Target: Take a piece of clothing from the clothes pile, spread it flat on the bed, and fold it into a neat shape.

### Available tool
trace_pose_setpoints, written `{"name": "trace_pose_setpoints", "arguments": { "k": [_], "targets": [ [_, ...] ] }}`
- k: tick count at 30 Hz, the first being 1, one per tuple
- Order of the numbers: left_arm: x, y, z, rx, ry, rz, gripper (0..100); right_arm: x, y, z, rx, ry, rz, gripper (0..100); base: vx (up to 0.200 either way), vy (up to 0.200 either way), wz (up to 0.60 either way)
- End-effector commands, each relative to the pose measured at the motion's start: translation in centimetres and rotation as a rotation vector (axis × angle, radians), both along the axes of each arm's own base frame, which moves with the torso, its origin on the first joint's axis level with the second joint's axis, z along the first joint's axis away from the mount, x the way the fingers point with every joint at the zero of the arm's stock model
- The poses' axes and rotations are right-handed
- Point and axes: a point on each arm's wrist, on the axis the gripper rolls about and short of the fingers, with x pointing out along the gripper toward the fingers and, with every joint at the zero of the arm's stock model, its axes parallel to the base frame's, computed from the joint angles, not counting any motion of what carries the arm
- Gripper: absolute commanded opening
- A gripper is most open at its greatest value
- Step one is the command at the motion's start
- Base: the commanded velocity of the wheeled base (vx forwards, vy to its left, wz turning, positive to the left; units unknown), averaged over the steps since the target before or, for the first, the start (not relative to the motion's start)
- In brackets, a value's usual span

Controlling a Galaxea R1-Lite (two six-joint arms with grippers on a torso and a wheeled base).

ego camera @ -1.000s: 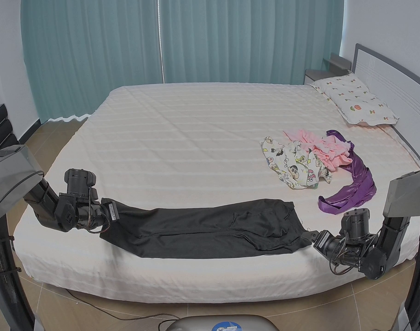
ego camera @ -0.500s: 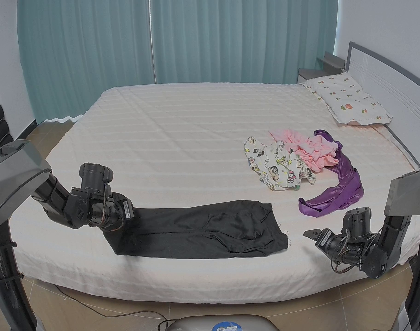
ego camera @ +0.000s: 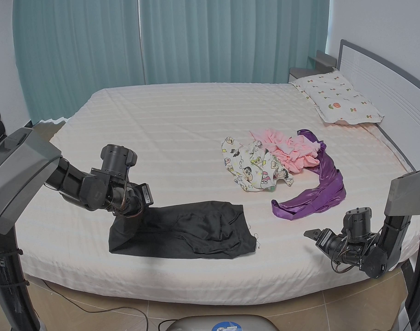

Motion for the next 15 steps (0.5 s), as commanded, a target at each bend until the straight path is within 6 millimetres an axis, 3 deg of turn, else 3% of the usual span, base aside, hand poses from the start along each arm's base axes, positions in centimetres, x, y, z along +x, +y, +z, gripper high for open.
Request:
{"name": "trace_pose_setpoints", "arguments": {
  "k": [1, 5, 15],
  "targets": [
    [0.6, -1.8, -0.7, -0.002, 0.013, -0.031, 0, 0.0, 0.0, -0.1, 0.0, 0.002, 0.0, 100, 0.0, -0.2, 0.0],
    [1.1, -3.5, -1.8, 0.02, 0.015, -0.045, 0, 0.0, 0.0, -0.1, 0.0, 0.003, 0.002, 100, 0.0, -0.2, 0.0],
    [1.5, -6.4, -2.6, 0.03, 0.015, -0.056, 0, -0.1, 0.0, -0.1, -0.001, 0.005, 0.002, 100, 0.0, 0.0, 0.0]
  ]
}}
